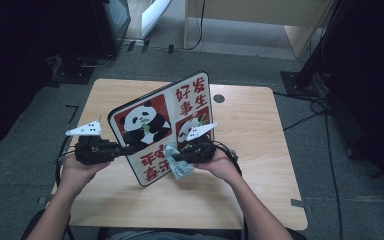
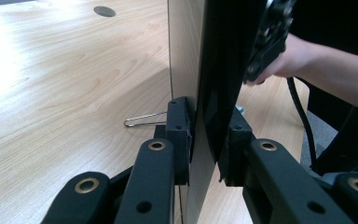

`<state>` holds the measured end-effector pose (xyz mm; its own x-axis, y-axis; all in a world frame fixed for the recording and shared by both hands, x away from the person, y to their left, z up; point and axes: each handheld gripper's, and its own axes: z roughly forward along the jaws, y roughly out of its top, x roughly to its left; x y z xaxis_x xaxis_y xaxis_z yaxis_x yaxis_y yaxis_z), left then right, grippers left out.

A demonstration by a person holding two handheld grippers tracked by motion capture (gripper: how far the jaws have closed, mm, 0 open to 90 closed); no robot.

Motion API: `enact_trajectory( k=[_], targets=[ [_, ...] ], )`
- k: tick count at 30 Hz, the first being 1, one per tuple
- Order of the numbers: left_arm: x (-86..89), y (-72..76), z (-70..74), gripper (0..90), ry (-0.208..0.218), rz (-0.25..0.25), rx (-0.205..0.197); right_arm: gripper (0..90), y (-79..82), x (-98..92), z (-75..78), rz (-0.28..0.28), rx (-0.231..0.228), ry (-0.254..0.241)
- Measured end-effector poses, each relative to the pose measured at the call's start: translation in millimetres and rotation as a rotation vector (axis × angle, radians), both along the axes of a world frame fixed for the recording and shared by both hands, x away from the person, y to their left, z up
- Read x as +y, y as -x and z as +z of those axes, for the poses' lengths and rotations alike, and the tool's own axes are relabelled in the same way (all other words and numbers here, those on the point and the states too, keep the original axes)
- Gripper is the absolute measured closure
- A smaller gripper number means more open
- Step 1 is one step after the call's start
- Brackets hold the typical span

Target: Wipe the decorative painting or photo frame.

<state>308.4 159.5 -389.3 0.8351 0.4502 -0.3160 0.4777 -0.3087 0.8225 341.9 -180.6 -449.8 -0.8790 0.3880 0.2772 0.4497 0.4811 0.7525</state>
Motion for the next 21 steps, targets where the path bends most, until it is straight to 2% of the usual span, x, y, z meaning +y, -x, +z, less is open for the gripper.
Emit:
enact_trajectory(
  k=[8,14,21],
  targets=[
    [-0.1,0.1,0.2,78.1,-0.002,0.001,0.000,80.6,-3.7,0.8,32.8,-0.024,-0.029,-0.031],
    [-0.2,0.6,0.0,78.2,-0.002,0.004,-0.001,80.6,-7.1,4.4,66.1,-0.027,-0.086,-0.063],
    [0.0,0.2,-0.3,78.4,0.004,0.009,0.001,80.6,-14.2,14.5,110.5,-0.003,-0.158,-0.086]
  ],
)
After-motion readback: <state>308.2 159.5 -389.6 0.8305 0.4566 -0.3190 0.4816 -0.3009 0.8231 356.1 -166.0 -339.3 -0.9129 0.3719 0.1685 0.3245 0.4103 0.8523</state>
